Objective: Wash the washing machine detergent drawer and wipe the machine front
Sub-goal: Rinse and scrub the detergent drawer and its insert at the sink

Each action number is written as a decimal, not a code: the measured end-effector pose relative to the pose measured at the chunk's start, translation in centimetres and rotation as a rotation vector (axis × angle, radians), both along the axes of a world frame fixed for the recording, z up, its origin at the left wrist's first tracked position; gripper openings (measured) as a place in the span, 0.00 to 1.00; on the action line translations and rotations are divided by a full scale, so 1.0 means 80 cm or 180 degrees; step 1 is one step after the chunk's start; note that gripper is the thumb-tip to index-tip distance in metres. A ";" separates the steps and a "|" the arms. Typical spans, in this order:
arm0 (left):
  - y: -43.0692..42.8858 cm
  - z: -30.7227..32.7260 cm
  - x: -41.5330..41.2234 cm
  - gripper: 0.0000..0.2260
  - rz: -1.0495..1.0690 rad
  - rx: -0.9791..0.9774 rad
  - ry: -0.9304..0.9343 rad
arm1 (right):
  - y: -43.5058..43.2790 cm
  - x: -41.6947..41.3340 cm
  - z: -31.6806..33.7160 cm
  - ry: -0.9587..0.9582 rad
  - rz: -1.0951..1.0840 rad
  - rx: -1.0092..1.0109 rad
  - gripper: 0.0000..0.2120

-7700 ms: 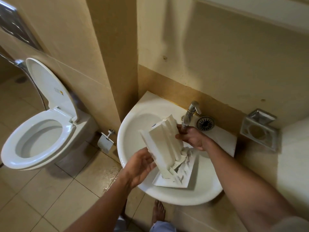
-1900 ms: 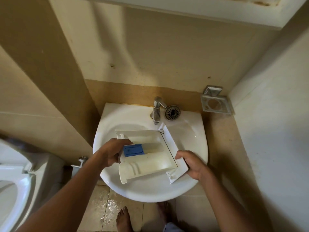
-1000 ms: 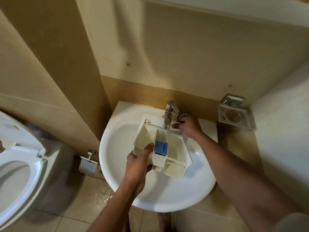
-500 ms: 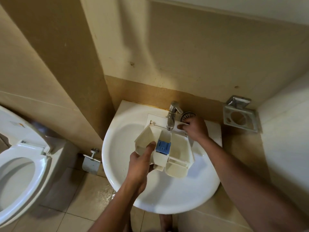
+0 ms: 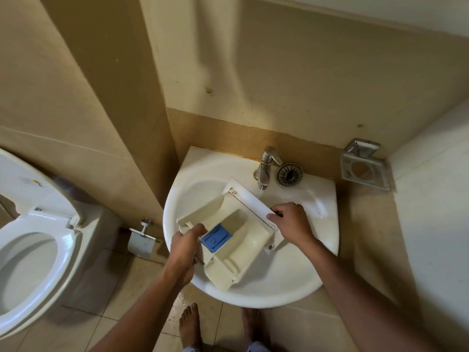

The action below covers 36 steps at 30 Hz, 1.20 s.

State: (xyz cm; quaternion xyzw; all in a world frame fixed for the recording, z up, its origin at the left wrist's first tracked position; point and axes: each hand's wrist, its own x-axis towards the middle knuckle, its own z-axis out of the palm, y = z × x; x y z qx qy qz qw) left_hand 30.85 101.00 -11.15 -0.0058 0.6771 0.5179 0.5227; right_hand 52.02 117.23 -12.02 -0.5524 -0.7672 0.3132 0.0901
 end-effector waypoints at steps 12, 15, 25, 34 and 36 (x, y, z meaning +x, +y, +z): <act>0.038 0.009 -0.052 0.16 -0.0659 0.0151 -0.0784 | -0.103 -0.014 0.121 -0.0226 -0.0808 0.1088 0.04; 0.031 -0.001 -0.054 0.18 -0.0842 -0.0096 -0.1271 | -0.125 -0.039 0.147 -0.0584 -0.0736 0.1188 0.04; 0.049 -0.005 -0.027 0.18 -0.0858 0.0247 -0.1548 | -0.161 -0.045 0.197 -0.0418 -0.0726 0.2267 0.05; 0.106 0.018 0.030 0.30 -0.1403 0.0532 -0.1177 | -0.150 -0.022 0.193 -0.0262 -0.0125 0.3512 0.05; 0.105 0.017 0.035 0.29 -0.1547 0.0519 -0.1161 | -0.150 -0.014 0.185 -0.0227 -0.0010 0.3637 0.06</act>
